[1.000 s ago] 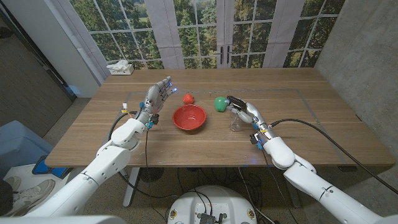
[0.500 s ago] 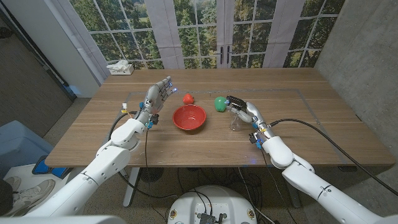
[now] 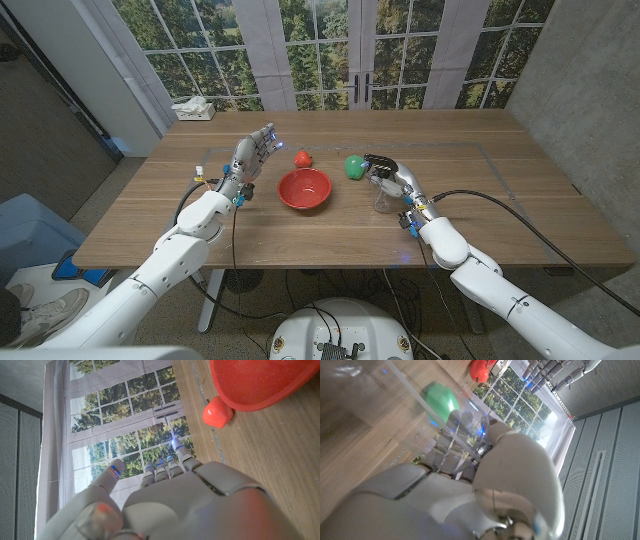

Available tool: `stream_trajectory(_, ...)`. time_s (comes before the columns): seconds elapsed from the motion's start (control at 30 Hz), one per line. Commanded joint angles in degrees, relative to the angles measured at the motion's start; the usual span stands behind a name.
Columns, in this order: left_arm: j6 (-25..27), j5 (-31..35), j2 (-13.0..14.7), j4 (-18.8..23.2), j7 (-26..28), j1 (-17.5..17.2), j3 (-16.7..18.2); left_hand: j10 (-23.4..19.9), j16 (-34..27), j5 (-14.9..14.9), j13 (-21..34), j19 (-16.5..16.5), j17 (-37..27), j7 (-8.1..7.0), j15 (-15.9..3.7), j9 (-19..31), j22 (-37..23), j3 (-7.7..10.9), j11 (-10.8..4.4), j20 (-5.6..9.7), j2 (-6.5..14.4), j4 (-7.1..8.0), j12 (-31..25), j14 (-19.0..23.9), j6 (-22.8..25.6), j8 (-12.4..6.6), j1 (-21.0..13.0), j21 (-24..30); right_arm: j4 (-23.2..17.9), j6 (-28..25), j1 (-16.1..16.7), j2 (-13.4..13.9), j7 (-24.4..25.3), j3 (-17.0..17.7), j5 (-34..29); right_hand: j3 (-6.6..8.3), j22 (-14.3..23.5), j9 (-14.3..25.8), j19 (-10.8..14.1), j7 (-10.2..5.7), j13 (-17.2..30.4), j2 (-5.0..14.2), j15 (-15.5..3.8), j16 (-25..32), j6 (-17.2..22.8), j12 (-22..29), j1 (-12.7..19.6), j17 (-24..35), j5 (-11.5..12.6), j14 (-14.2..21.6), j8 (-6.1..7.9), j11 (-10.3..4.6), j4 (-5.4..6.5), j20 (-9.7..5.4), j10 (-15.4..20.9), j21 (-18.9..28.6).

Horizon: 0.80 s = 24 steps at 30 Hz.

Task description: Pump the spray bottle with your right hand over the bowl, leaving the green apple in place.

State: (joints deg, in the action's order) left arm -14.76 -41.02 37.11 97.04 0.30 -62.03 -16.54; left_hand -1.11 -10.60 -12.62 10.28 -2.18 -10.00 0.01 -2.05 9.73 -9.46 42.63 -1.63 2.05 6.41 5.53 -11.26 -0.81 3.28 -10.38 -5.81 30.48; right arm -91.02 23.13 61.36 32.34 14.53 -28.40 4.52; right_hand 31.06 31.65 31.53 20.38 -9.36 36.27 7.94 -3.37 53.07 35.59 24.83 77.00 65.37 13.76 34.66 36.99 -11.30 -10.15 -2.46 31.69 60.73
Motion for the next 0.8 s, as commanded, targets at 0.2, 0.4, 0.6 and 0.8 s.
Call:
stream_trajectory(0.2,-0.18,-0.62,-0.22,-1.43,-1.24,0.89,0.02,-0.12,0.03,-0.35,0.06,-0.58,-0.1,-0.12,-0.58,0.28,-0.2,0.1,-0.28,-0.03,3.2,0.33,0.1,0.14,0.47,-0.18,0.65,-0.58,-1.56,-3.43,-0.31,-0.22,0.36,-0.44,1.29,1.31,2.66,4.93,-2.35,-0.18,4.72,3.26,-7.53,4.76,0.74,1.68,5.33,5.5,1.24,-2.73,3.79,-0.13,0.99,-1.79,2.6,6.16)
stream_trajectory(0.4,-0.13,-0.81,-0.34,-2.04,-1.63,1.35,-0.05,-0.04,0.09,-0.38,0.06,-0.61,-0.1,-0.08,-0.62,0.28,-0.21,0.12,-0.23,-0.02,3.18,0.41,0.13,-0.04,0.48,-0.17,0.75,-0.74,-2.16,-4.57,-1.04,0.58,-1.72,-0.36,3.38,4.33,0.08,12.95,-1.35,1.38,11.77,2.86,-7.32,8.08,-3.14,2.8,5.15,4.98,2.05,-4.33,7.89,0.45,1.41,-3.91,-0.29,8.83)
stream_trajectory(0.6,-0.2,-1.1,-0.54,-2.95,-2.43,2.05,-0.2,0.04,0.11,-0.41,0.06,-0.64,-0.09,-0.13,-0.67,0.28,-0.21,0.14,-0.11,0.05,3.13,0.46,0.15,-0.1,0.47,-0.15,0.86,-0.91,-3.93,-6.02,-1.11,1.65,-1.64,0.33,3.72,5.64,-1.77,16.06,-0.69,2.48,15.33,2.94,-7.76,8.28,-4.82,3.4,4.46,4.57,1.82,-4.34,9.39,0.37,1.81,-5.45,-2.01,9.9)
stream_trajectory(0.8,-0.05,-1.3,-0.72,-3.77,-2.84,2.69,-0.33,0.11,0.12,-0.44,0.06,-0.67,-0.08,-0.2,-0.73,0.28,-0.21,0.16,-0.16,0.09,3.08,0.47,0.17,-0.13,0.42,-0.12,0.93,-1.05,-4.6,-5.29,-1.08,2.38,-2.41,1.11,5.04,6.84,-4.35,19.84,-0.14,3.37,20.62,2.87,-8.08,7.79,-5.12,5.61,3.75,4.33,1.12,-3.7,11.68,0.46,1.69,-6.2,-2.63,11.41)
